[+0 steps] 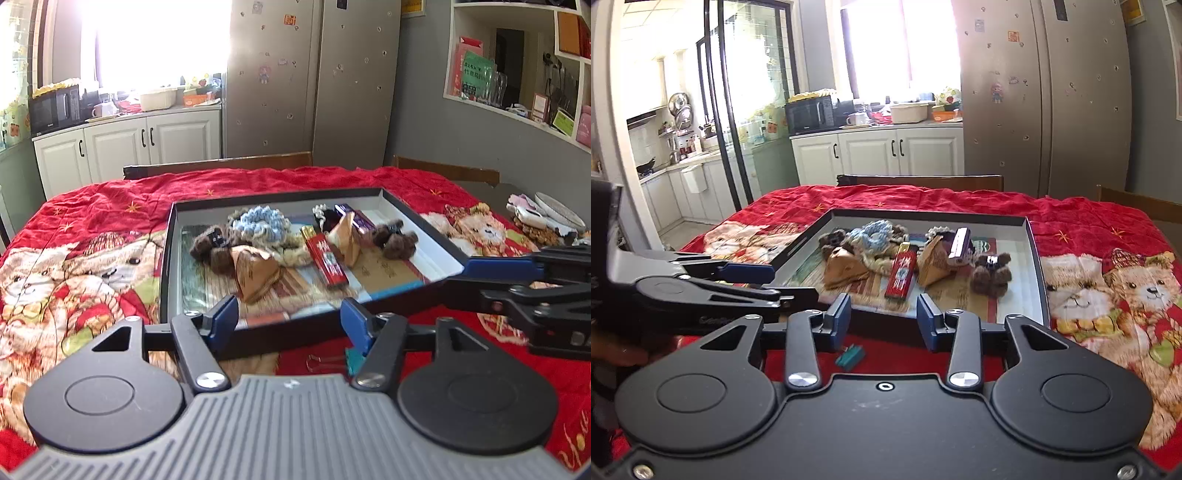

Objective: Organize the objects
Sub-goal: 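Withdraw both grippers from the box toward the two binder clips, then grasp small blue binder clip with right gripper while left gripper grasps teal binder clip, then carry both binder clips with both grippers over the black box, then lower into box and open left gripper releasing teal clip while right gripper releases blue clip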

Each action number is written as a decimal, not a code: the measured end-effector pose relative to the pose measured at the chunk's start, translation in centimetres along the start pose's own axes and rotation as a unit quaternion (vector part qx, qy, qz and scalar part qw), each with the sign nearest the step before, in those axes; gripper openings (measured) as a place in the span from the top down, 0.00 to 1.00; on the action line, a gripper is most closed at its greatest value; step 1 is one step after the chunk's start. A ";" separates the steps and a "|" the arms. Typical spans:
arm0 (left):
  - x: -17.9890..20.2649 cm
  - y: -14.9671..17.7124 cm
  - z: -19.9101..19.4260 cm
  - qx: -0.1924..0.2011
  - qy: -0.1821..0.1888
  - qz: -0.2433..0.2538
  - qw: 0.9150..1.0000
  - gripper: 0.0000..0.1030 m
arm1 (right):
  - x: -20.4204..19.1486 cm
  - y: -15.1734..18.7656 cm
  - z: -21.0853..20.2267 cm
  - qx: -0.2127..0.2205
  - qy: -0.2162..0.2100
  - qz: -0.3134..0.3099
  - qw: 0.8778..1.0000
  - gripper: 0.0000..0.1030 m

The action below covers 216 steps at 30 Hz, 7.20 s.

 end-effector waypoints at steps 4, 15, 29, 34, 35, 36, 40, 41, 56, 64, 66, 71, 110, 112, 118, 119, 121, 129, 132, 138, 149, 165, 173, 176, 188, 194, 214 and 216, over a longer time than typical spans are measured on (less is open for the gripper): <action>0.4 1.0 -0.4 -0.006 0.001 0.007 1.000 0.26 | -1.1 1.7 -2.0 -0.007 -0.004 -0.009 1.000 0.59; 1.4 3.7 -0.2 -0.026 0.023 0.014 0.999 0.26 | -3.9 7.2 -2.9 -0.035 -0.046 -0.013 0.998 0.55; 3.4 4.8 2.8 -0.027 0.044 0.019 0.998 0.26 | -4.1 9.4 -1.4 -0.070 -0.056 -0.011 0.996 0.68; 3.7 4.7 3.4 -0.028 0.043 0.018 0.999 0.26 | -4.2 9.6 -1.1 -0.076 -0.054 -0.016 0.996 0.69; 3.7 4.7 3.5 -0.029 0.042 0.019 0.999 0.26 | -4.2 9.7 -1.1 -0.077 -0.055 -0.016 0.995 0.69; 3.8 4.7 3.5 -0.028 0.041 0.020 0.999 0.26 | -4.1 9.6 -0.9 -0.078 -0.054 -0.016 0.995 0.69; 4.0 4.7 3.6 -0.027 0.038 0.021 0.999 0.26 | -4.1 9.7 -0.6 -0.082 -0.052 -0.021 0.995 0.71; 4.0 4.7 3.7 -0.027 0.037 0.021 0.999 0.27 | -4.1 9.7 -0.5 -0.083 -0.052 -0.022 0.995 0.71; 4.5 4.7 3.8 -0.024 0.012 0.027 0.999 0.43 | -4.1 9.9 0.1 -0.093 -0.046 -0.032 0.994 0.78; 4.4 4.7 3.7 -0.023 0.006 0.025 0.999 0.50 | -4.2 9.9 0.1 -0.093 -0.046 -0.032 0.994 0.78; 4.3 4.7 3.7 -0.022 0.006 0.025 0.999 0.51 | -4.1 9.9 0.1 -0.092 -0.045 -0.032 0.994 0.78; 4.2 4.8 3.4 -0.022 0.010 0.021 0.999 0.51 | -4.0 9.8 0.1 -0.088 -0.045 -0.030 0.995 0.78; -0.5 -0.8 0.6 0.023 0.024 -0.042 0.999 0.50 | -0.9 1.1 -1.3 0.007 -0.004 -0.039 0.999 0.79; -0.3 -1.2 1.2 0.022 0.023 -0.044 0.999 0.50 | -0.2 -0.1 -0.7 0.012 -0.003 -0.030 0.999 0.79; 0.6 -2.2 3.2 0.020 0.021 -0.040 0.999 0.50 | 3.1 -2.1 2.0 0.009 0.004 0.008 1.000 0.79; 0.8 -2.3 3.6 0.019 0.018 -0.039 0.999 0.50 | 3.7 -2.2 2.6 0.008 0.007 0.014 1.000 0.79; 1.1 -2.5 4.4 0.016 0.018 -0.038 0.999 0.50 | 4.8 -2.3 3.8 0.005 0.013 0.023 1.000 0.79; 2.5 -2.5 7.1 0.008 0.018 -0.020 1.000 0.50 | 7.3 -1.8 7.5 0.001 0.024 0.033 0.999 0.79; 2.6 -2.2 7.9 0.006 0.013 -0.011 1.000 0.50 | 7.7 -1.2 8.5 -0.005 0.027 0.031 0.999 0.79; 2.6 -1.8 8.8 0.001 0.010 -0.006 1.000 0.50 | 8.3 -0.7 9.7 -0.007 0.028 0.033 0.999 0.79; 2.6 -1.6 9.7 -0.001 0.003 0.002 1.000 0.50 | 8.1 -0.2 11.3 -0.019 0.033 0.017 0.999 0.79; 2.2 -1.4 10.4 -0.009 -0.002 0.003 1.000 0.50 | 8.4 0.3 12.1 -0.027 0.038 0.007 0.999 0.79; 2.2 -1.4 10.6 -0.009 -0.006 0.007 1.000 0.48 | 8.5 0.3 12.4 -0.029 0.037 0.008 0.999 0.79; 2.2 -1.4 10.5 -0.010 -0.006 0.006 1.000 0.47 | 8.5 0.3 12.4 -0.029 0.036 0.008 0.999 0.78; 2.4 -1.3 10.5 -0.009 -0.008 0.010 1.000 0.47 | 8.5 0.3 12.4 -0.028 0.036 0.009 0.999 0.78; 2.5 -1.4 10.4 -0.008 -0.002 0.010 1.000 0.38 | 8.5 0.3 12.3 -0.026 0.035 0.010 0.999 0.75; 2.4 -2.5 6.2 0.007 -0.003 -0.025 1.000 0.17 | 7.8 -1.7 7.6 0.021 0.037 0.031 0.999 0.60; 2.4 -2.7 5.3 0.011 -0.007 -0.026 1.000 0.15 | 7.6 -2.0 7.0 0.021 0.038 0.033 0.999 0.57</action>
Point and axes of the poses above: each gripper's, at about its wrist camera, not at the fingertips, and z roughly the way its jaws point, x to its right, y to its underside, the point moved 5 cm from there along z, roughly the way its jaws point, and after that the axes turned 13 degrees about -y, right-handed, at the moved point
